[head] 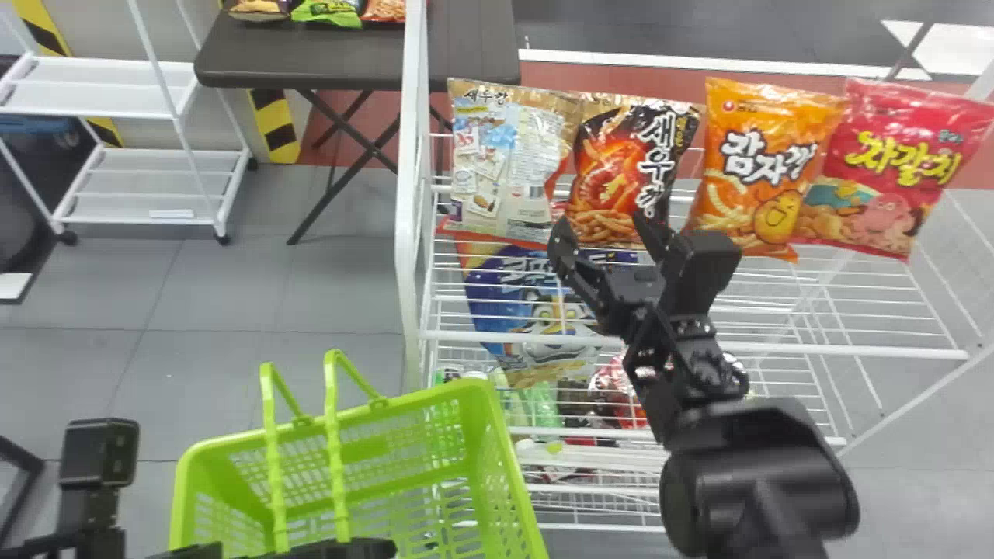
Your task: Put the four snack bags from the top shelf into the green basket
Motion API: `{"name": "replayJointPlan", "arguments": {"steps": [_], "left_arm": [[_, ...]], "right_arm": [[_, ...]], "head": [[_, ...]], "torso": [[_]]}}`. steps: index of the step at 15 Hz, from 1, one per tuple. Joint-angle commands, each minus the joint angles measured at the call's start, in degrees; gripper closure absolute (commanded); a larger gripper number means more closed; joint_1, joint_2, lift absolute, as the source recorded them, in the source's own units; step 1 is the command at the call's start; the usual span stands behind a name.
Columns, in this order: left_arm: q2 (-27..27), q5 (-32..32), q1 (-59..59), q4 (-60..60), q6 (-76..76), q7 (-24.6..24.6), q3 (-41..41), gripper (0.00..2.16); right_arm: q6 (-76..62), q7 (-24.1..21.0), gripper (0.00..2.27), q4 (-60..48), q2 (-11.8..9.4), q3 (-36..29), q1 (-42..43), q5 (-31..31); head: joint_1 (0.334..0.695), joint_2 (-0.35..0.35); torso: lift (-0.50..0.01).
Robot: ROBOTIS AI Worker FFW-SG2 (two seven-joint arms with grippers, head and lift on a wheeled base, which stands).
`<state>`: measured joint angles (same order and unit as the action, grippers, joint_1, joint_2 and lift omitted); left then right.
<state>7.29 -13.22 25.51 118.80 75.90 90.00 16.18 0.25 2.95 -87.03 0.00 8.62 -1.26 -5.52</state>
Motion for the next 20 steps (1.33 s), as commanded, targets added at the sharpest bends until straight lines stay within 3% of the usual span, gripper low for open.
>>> {"name": "replayJointPlan", "arguments": {"steps": [1,6,7,8,10,11,15,20], "left_arm": [[0.1,-0.1,0.0,-0.2,0.0,0.6,0.2,2.15],[0.8,-0.1,-1.8,-1.9,0.0,0.6,-0.9,2.15],[0.9,-0.2,-1.8,-2.1,0.0,0.6,-0.9,2.15],[1.1,-0.3,-1.8,-2.3,0.0,0.6,-0.9,2.15],[1.2,-0.5,-1.9,-2.6,0.0,0.6,-0.9,2.15],[1.3,-0.5,-1.9,-2.6,0.0,0.6,-0.9,2.15],[1.4,-0.6,-1.8,-2.6,0.0,0.6,-0.9,2.15],[1.7,-0.8,-1.6,-2.6,0.0,0.6,-0.4,2.15]], "right_arm": [[0.8,2.9,0.16,6.2,0.1,1.2,5.8,-4.6],[1.1,3.7,0.17,18.1,0.1,2.3,15.0,-5.5],[1.8,6.2,0.25,20.1,0.1,2.3,16.5,-5.6],[3.8,9.8,0.66,20.4,0.1,1.8,16.8,-6.5],[5.0,11.4,1.98,20.4,0.1,1.7,17.0,-6.9],[5.9,11.4,2.22,20.4,0.1,1.3,16.9,-7.7],[5.2,14.0,2.26,16.2,0.1,0.4,13.4,-8.3],[8.8,14.5,2.26,1.3,0.1,-1.2,5.2,-7.3]], "head": [[0.695,-0.003],[0.695,0.042],[0.695,0.039],[0.695,0.039],[0.695,0.057],[0.695,0.063],[0.695,0.069],[0.695,0.076]], "torso": [[0.000],[0.000],[0.000],[0.000],[0.000],[0.000],[0.000],[0.000]]}}
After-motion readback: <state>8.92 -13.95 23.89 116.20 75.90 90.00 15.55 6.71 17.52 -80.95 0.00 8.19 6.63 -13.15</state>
